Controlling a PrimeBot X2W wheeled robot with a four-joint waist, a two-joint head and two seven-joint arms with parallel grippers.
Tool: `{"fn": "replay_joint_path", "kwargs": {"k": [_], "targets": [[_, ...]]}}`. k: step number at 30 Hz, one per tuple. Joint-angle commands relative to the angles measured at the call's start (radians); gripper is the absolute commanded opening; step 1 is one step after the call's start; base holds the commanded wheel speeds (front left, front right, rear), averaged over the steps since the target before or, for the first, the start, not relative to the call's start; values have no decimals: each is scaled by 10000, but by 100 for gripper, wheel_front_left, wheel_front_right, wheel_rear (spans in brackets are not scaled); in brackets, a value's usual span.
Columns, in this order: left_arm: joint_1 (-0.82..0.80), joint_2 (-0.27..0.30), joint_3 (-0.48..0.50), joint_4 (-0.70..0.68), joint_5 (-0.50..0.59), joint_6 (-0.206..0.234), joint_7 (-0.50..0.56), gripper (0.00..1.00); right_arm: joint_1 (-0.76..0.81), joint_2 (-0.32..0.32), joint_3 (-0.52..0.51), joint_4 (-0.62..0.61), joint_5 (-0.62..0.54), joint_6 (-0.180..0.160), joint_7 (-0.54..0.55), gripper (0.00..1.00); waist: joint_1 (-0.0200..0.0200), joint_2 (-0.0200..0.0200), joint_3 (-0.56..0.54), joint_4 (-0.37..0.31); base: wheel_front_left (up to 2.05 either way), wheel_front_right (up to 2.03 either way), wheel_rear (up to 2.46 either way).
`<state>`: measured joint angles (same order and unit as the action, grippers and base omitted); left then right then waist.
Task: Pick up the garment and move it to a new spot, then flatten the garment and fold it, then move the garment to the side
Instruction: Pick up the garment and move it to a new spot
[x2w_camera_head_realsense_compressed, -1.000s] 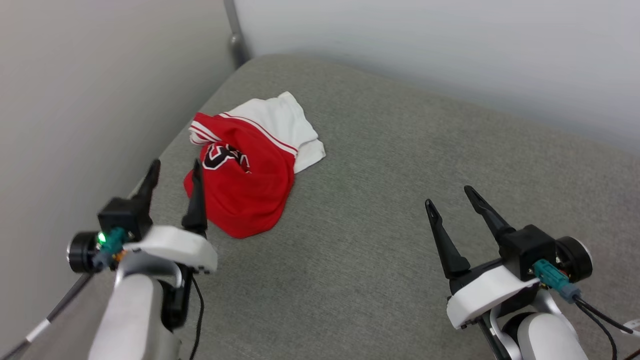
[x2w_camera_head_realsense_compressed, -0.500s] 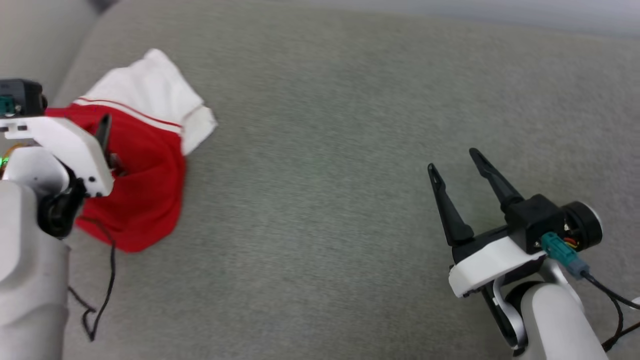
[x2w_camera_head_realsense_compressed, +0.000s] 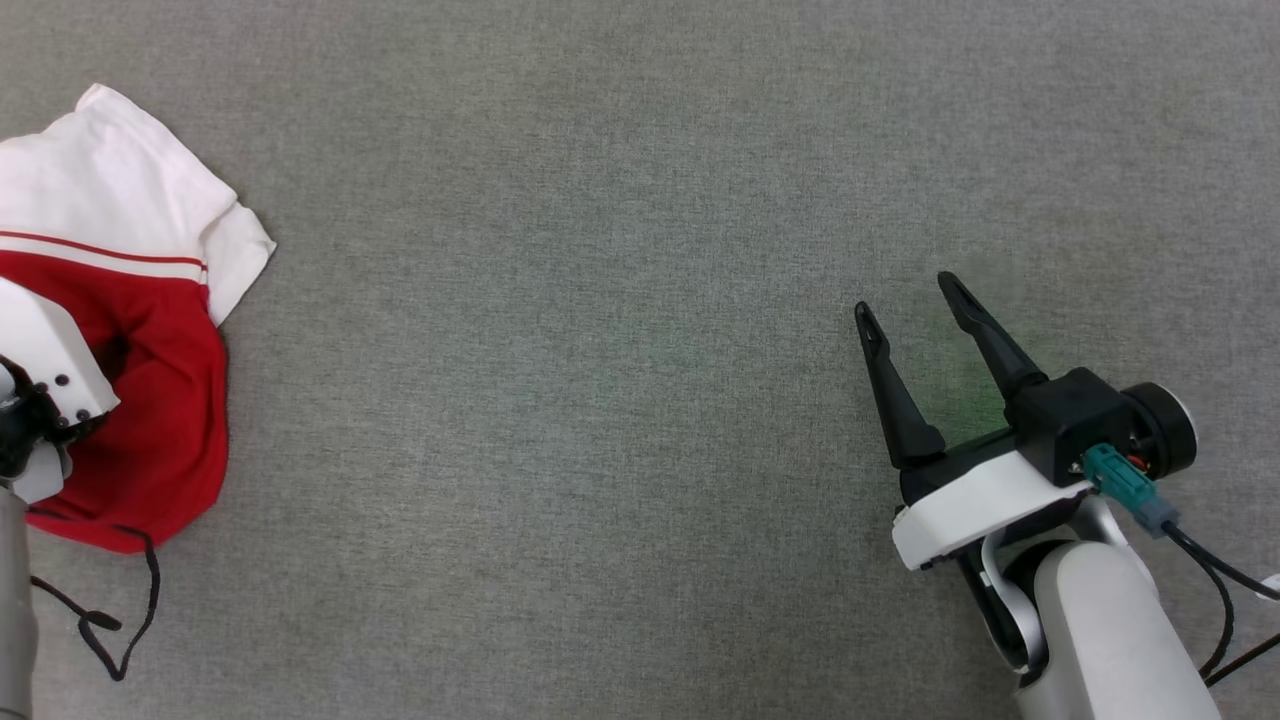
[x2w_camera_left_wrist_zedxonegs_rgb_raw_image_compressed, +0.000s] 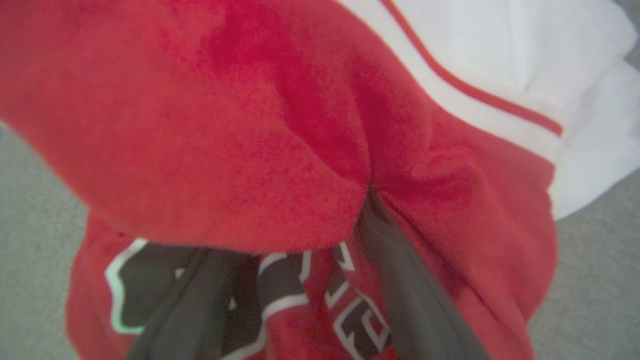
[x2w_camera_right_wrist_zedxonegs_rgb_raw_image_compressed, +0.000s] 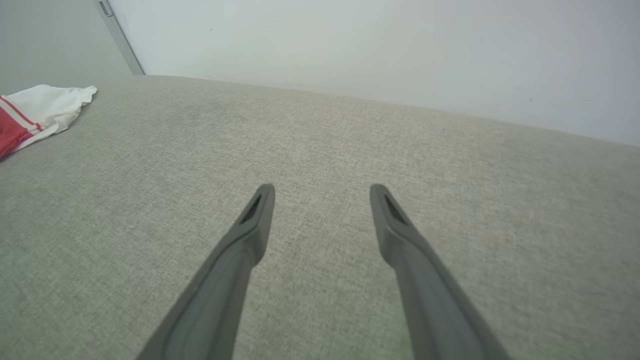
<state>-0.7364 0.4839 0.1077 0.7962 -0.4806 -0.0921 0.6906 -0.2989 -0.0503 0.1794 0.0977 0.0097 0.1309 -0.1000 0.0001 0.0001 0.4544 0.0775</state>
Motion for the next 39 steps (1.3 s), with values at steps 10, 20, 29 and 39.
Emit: {"fn": "replay_joint_path", "kwargs": {"k": [10,20,29,39], "targets": [[87,-191,-381,-123,876,543,-2779,0,349,-2,-319,335,38,-3,-227,100,-1,-1,-1449,394,0,0,0],[-487,-362,-1074,-1079,1880,818,-5941,0,1275,-2,-761,254,332,-3,-60,100,-1,-1,-3358,489,0,0,0],[-274,-1392,-1915,-2544,1980,478,-6933,0,1863,0,-1072,-176,342,-3,224,100,-1,-1,-3941,-599,0,0,0],[1163,-3442,-3582,-3399,1499,-14,-6425,0,2225,1,-1387,-619,478,-3,509,100,-1,-1,-3534,-2185,0,0,0]]}}
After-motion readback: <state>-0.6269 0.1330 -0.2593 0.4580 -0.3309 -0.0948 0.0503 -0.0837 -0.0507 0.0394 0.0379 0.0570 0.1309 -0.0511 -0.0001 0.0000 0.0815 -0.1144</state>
